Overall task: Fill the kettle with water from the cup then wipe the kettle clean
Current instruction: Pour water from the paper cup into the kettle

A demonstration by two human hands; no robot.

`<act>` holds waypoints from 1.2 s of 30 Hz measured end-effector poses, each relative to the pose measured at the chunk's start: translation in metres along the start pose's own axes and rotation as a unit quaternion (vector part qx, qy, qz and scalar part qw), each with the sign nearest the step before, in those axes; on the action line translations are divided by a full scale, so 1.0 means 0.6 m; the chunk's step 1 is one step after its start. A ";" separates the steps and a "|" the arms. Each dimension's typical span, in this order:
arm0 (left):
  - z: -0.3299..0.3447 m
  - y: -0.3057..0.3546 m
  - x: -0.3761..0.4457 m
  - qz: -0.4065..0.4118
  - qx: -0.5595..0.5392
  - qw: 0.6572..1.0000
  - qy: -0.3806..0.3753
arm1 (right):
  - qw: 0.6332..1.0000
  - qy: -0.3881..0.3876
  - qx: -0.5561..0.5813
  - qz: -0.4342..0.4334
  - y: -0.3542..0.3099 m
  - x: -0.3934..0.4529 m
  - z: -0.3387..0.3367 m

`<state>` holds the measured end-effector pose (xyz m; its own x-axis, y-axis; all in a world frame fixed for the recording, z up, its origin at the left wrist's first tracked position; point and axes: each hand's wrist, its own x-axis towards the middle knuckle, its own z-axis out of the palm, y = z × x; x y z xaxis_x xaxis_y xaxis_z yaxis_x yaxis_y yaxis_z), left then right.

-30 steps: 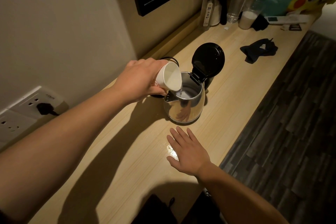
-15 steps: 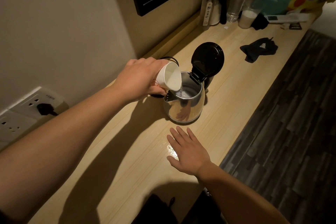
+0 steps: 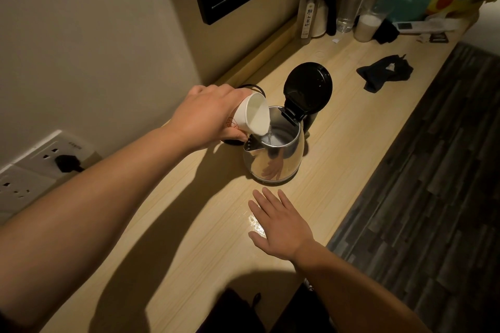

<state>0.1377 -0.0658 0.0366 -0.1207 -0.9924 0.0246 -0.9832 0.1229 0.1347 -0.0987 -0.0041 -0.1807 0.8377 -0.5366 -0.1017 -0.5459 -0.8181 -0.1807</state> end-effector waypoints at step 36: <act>-0.006 0.002 0.007 0.020 0.044 0.999 -0.013 | 1.000 0.010 0.004 -0.001 -0.001 -0.001 0.002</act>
<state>0.1367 -0.0699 0.0407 -0.1619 -0.9868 0.0013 -0.9858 0.1618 0.0459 -0.0990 -0.0033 -0.1816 0.8383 -0.5390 -0.0818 -0.5441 -0.8177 -0.1880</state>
